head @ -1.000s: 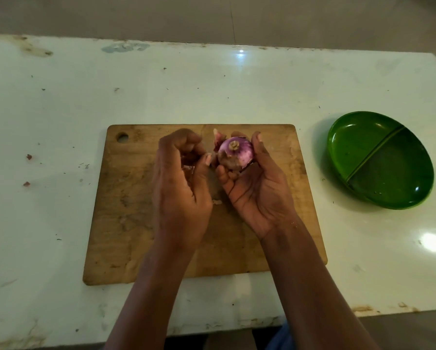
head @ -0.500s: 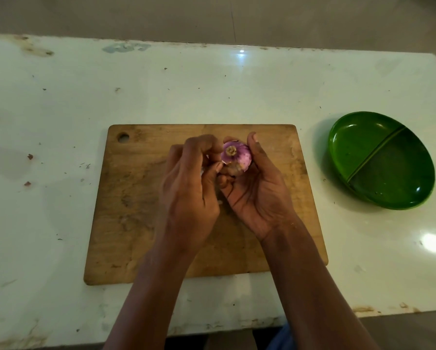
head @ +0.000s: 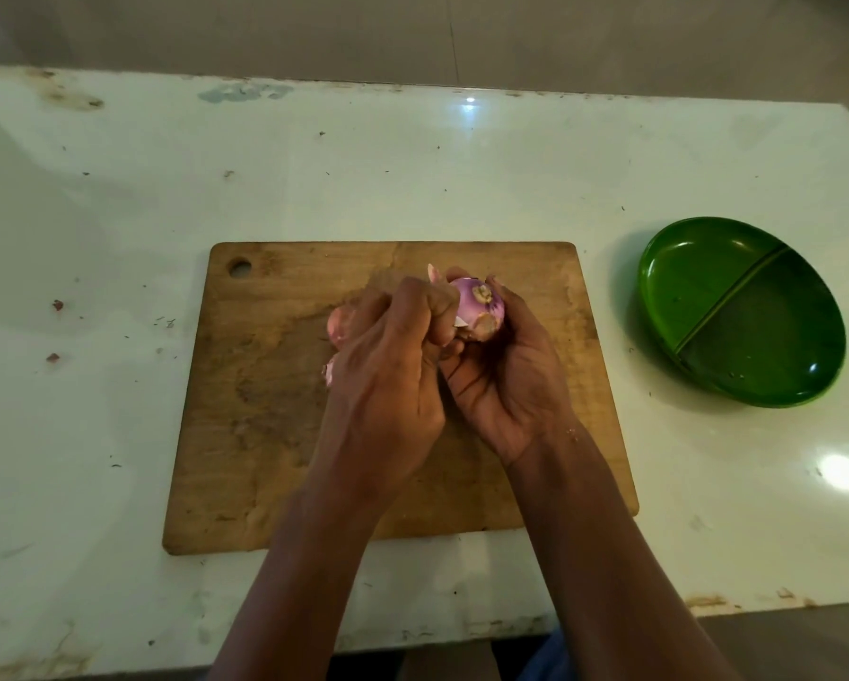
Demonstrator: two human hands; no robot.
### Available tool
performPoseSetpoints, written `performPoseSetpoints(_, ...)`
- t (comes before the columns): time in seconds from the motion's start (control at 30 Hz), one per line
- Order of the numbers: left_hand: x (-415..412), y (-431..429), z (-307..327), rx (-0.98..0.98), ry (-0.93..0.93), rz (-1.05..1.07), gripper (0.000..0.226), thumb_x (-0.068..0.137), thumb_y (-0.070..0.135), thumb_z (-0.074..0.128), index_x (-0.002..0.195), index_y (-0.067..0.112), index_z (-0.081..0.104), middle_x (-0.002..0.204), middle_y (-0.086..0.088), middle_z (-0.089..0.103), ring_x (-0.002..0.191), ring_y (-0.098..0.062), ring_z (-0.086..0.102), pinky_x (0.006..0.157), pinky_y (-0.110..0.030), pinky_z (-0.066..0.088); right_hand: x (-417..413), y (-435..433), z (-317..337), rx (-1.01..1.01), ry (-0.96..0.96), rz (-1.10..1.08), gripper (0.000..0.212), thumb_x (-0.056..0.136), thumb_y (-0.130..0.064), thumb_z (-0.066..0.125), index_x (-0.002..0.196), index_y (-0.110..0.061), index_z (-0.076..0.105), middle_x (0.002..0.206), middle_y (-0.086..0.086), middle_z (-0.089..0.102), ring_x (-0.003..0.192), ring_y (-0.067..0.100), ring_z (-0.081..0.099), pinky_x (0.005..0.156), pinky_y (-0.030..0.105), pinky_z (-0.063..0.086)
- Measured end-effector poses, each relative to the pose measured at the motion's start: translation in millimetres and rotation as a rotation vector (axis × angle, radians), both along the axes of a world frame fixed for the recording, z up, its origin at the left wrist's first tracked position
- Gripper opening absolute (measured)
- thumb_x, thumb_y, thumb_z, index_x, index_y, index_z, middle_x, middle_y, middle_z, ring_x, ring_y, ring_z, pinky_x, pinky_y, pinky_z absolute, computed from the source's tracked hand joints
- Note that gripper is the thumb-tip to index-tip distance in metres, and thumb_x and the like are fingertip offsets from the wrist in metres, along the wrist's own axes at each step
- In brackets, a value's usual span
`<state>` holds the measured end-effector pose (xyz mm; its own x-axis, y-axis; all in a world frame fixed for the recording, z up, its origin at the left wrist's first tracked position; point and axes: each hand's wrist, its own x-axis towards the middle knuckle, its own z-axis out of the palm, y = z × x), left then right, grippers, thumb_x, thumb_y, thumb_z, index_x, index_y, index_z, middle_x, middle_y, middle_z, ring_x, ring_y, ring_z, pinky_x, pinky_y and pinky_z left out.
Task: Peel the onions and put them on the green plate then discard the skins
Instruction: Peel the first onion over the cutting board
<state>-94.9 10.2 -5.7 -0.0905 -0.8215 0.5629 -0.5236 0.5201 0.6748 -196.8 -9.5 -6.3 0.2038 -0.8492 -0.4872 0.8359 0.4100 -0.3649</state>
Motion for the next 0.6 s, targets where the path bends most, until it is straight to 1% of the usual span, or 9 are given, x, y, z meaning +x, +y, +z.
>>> performPoseSetpoints(0.1, 0.2, 0.4, -0.7, 0.015, 0.021, -0.029, 0.034, 0.082, -0.012, 0.043, 0.087, 0.021, 0.036, 0.082, 0.009, 0.040, 0.074, -0.012, 0.045, 0.065, -0.016, 0.042, -2.8, -1.0, 2.7, 0.036, -0.050, -0.050, 0.023, 0.090, -0.019, 0.049, 0.098, 0.000, 0.060, 0.080, 0.014, 0.068, 0.060, 0.017, 0.066, 0.050, 0.018, 0.053)
performPoseSetpoints(0.13, 1.2, 0.2, -0.2, 0.026, 0.036, -0.022, 0.039, 0.082, -0.015, 0.046, 0.086, 0.022, 0.036, 0.081, 0.008, 0.042, 0.073, -0.013, 0.046, 0.065, -0.020, 0.044, -6.0, -2.4, 4.1, 0.056, -0.092, -0.100, 0.022, 0.087, -0.017, 0.050, 0.097, 0.000, 0.059, 0.077, 0.015, 0.067, 0.055, 0.016, 0.064, 0.047, 0.015, 0.049)
performPoseSetpoints(0.17, 2.3, 0.1, 1.3, 0.042, 0.067, -0.018, 0.042, 0.081, -0.017, 0.048, 0.087, 0.023, 0.036, 0.080, 0.004, 0.046, 0.073, -0.017, 0.048, 0.064, -0.031, 0.047, -10.7, -4.1, 4.9, 0.077, -0.115, -0.161, 0.022, 0.086, -0.016, 0.050, 0.098, 0.001, 0.058, 0.076, 0.015, 0.065, 0.052, 0.016, 0.062, 0.043, 0.014, 0.047)
performPoseSetpoints(0.2, 3.6, 0.0, 3.5, 0.058, 0.110, -0.019, 0.042, 0.081, -0.016, 0.049, 0.088, 0.023, 0.037, 0.081, -0.001, 0.049, 0.073, -0.023, 0.051, 0.062, -0.042, 0.047, -16.1, -6.1, 5.1, 0.094, -0.115, -0.216, 0.022, 0.090, -0.017, 0.049, 0.100, 0.001, 0.057, 0.076, 0.015, 0.065, 0.052, 0.017, 0.061, 0.042, 0.014, 0.046)
performPoseSetpoints(0.23, 5.1, 0.2, 5.5, 0.064, 0.148, -0.019, 0.037, 0.083, -0.012, 0.050, 0.090, 0.023, 0.039, 0.083, -0.004, 0.051, 0.074, -0.026, 0.052, 0.062, -0.046, 0.046, -20.7, -7.9, 5.2, 0.101, -0.108, -0.252, 0.024, 0.094, -0.019, 0.046, 0.102, 0.002, 0.056, 0.077, 0.015, 0.064, 0.053, 0.018, 0.060, 0.041, 0.015, 0.046)
performPoseSetpoints(0.3, 7.4, 0.9, 6.3, 0.048, 0.153, 0.012, 0.025, 0.086, 0.000, 0.053, 0.094, 0.020, 0.042, 0.087, -0.002, 0.053, 0.075, -0.022, 0.053, 0.063, -0.039, 0.047, -25.1, -9.0, 5.1, 0.105, -0.091, -0.260, 0.030, 0.098, -0.025, 0.047, 0.105, 0.002, 0.056, 0.080, 0.016, 0.064, 0.059, 0.019, 0.060, 0.042, 0.017, 0.047)
performPoseSetpoints(0.4, 10.1, 0.8, 2.8, 0.039, 0.054, 0.083, 0.022, 0.085, 0.006, 0.061, 0.097, 0.020, 0.049, 0.091, 0.012, 0.052, 0.077, -0.017, 0.056, 0.063, -0.030, 0.049, -21.5, -8.2, 3.8, 0.091, -0.036, -0.191, 0.034, 0.096, -0.030, 0.051, 0.108, 0.001, 0.056, 0.082, 0.018, 0.065, 0.066, 0.020, 0.061, 0.046, 0.018, 0.051)
performPoseSetpoints(0.47, 11.4, 0.9, 0.9, 0.036, -0.024, 0.117, 0.019, 0.082, 0.006, 0.065, 0.095, 0.018, 0.057, 0.092, 0.014, 0.053, 0.079, -0.017, 0.057, 0.064, -0.032, 0.049, -18.8, -8.2, 3.2, 0.063, -0.006, -0.145, 0.035, 0.094, -0.031, 0.052, 0.110, 0.001, 0.056, 0.082, 0.017, 0.066, 0.066, 0.021, 0.063, 0.049, 0.019, 0.053)
performPoseSetpoints(0.6, 11.5, 1.1, -0.4, 0.064, -0.061, 0.129, 0.010, 0.081, 0.006, 0.067, 0.091, 0.007, 0.065, 0.091, 0.003, 0.059, 0.081, -0.021, 0.059, 0.062, -0.041, 0.052, -17.2, -8.4, 0.2, 0.011, 0.059, -0.079, 0.036, 0.092, -0.033, 0.055, 0.109, -0.001, 0.058, 0.086, 0.016, 0.068, 0.068, 0.020, 0.065, 0.055, 0.021, 0.056)
